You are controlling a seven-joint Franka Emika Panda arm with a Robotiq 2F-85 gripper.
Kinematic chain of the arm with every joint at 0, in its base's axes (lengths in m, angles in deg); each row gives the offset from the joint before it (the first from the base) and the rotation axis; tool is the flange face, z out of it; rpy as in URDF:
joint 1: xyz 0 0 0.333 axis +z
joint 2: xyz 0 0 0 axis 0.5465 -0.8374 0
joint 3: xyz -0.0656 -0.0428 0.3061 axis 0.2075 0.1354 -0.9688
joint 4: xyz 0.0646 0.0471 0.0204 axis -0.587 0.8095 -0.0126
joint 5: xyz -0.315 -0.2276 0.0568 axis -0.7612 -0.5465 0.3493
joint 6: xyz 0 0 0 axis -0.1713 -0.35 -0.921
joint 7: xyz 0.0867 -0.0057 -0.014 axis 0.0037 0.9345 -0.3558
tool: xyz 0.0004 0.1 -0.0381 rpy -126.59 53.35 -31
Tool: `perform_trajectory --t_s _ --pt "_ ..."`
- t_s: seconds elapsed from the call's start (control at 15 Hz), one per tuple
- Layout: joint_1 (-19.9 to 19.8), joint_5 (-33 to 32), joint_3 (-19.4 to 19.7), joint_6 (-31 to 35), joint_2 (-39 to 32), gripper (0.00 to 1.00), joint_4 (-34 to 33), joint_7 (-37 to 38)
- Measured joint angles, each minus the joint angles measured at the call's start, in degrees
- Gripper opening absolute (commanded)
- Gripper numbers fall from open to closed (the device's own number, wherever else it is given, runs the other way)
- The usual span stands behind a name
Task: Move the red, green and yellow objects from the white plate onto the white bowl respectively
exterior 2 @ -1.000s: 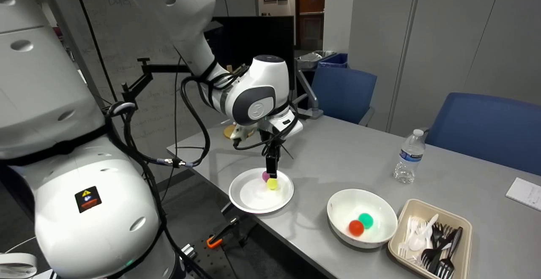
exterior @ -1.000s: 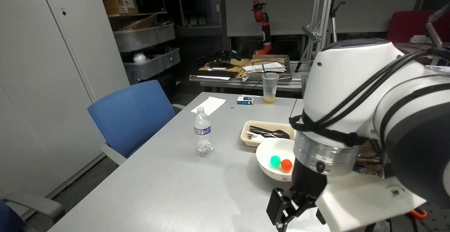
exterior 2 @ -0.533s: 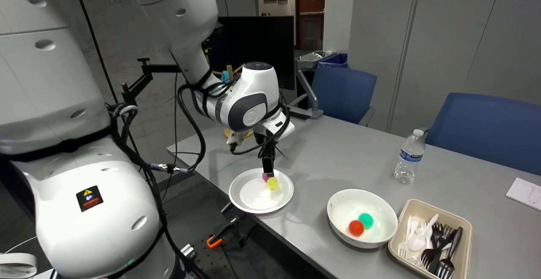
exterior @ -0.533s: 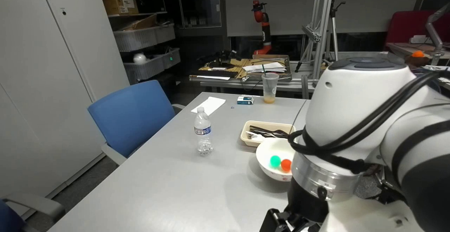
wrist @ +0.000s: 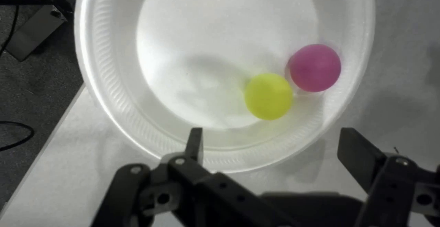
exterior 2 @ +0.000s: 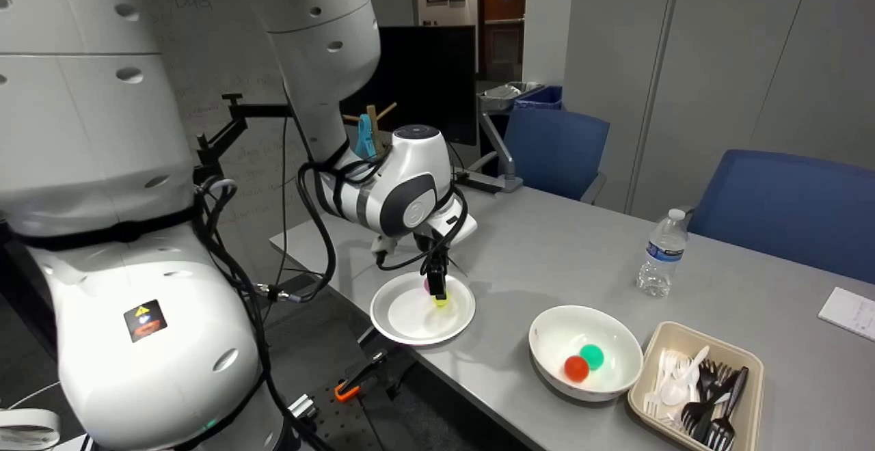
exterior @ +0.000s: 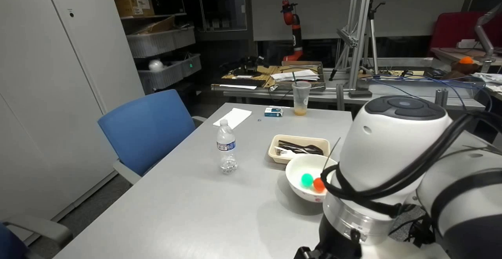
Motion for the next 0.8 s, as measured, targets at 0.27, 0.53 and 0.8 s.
perform_trajectory --t_s 0.27,0.53,0.8 --pt "1.0 -1.3 1.0 0.4 -2.0 0.97 -0.4 1.7" --pt "2.1 -1.3 1.0 0.6 -3.9 0.94 -0.6 2.8" --pt "2.9 -1.3 1.1 1.0 -6.1 0.91 -1.2 3.3"
